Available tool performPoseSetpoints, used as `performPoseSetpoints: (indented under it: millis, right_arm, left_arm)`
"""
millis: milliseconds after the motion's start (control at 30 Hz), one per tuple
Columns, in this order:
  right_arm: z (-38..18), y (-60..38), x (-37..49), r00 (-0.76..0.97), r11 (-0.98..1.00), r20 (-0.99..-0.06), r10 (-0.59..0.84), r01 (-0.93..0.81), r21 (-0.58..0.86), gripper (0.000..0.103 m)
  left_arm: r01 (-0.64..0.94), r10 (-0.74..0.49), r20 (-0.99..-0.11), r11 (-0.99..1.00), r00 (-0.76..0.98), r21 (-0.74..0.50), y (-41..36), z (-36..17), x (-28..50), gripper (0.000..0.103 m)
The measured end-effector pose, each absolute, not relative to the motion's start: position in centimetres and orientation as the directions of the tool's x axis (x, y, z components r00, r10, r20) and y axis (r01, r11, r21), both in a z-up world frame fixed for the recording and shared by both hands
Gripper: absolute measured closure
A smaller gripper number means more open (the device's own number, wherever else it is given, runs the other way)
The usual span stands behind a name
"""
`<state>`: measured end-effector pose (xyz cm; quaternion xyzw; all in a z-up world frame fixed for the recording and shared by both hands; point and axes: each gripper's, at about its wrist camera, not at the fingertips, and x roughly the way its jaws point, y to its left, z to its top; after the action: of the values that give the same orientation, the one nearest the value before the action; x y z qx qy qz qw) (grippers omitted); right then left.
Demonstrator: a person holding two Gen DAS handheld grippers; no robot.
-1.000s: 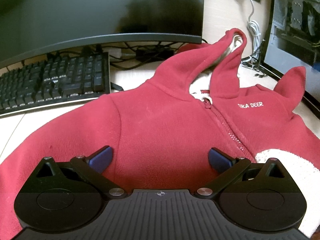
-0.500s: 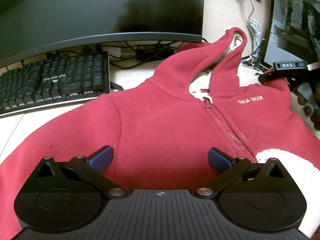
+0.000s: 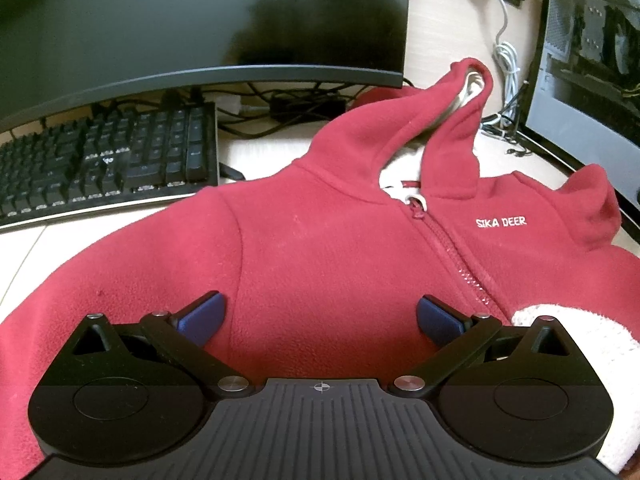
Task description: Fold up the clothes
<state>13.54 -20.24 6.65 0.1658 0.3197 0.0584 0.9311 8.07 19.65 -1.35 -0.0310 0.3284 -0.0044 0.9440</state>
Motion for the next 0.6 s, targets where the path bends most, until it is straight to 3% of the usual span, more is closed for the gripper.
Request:
performPoseSetpoints:
  millis: [33, 100, 367, 500, 533, 600]
  right_arm:
    - [6.1, -21.2, 13.9, 0.780, 0.922, -0.588, 0.215, 0.036, 0.385, 0.030]
    - [5.1, -21.8, 14.9, 0.777, 0.901, -0.592, 0.216, 0.075, 0.428, 0.042]
    - [3.1, -20.0, 19.2, 0.798, 0.904, -0.598, 0.075, 0.199, 0.379, 0.044]
    - [2.8, -18.9, 20.3, 0.812, 0.930, -0.577, 0.082, 0.145, 0.337, 0.079]
    - [3.2, -18.9, 20.3, 0.821, 0.933, -0.564, 0.091, 0.128, 0.337, 0.085]
    - [5.2, -18.3, 19.9, 0.857, 0.943, -0.503, 0.108, 0.071, 0.325, 0.087]
  left_arm:
    - [-0.012, -0.029, -0.620, 0.998, 0.784, -0.061, 19.6, -1.4, 8.1, 0.000]
    - [-0.012, -0.027, -0.621, 0.998, 0.784, -0.058, 19.6, -1.4, 8.1, 0.000]
    - [-0.015, -0.015, -0.623, 0.999, 0.782, -0.043, 19.3, -1.4, 8.1, 0.000]
    - [-0.016, -0.012, -0.624, 0.999, 0.781, -0.039, 19.3, -1.4, 8.1, 0.000]
    - [-0.016, -0.011, -0.625, 0.999, 0.781, -0.038, 19.3, -1.4, 8.1, 0.000]
    - [-0.016, -0.010, -0.625, 0.999, 0.781, -0.036, 19.3, -1.4, 8.1, 0.000]
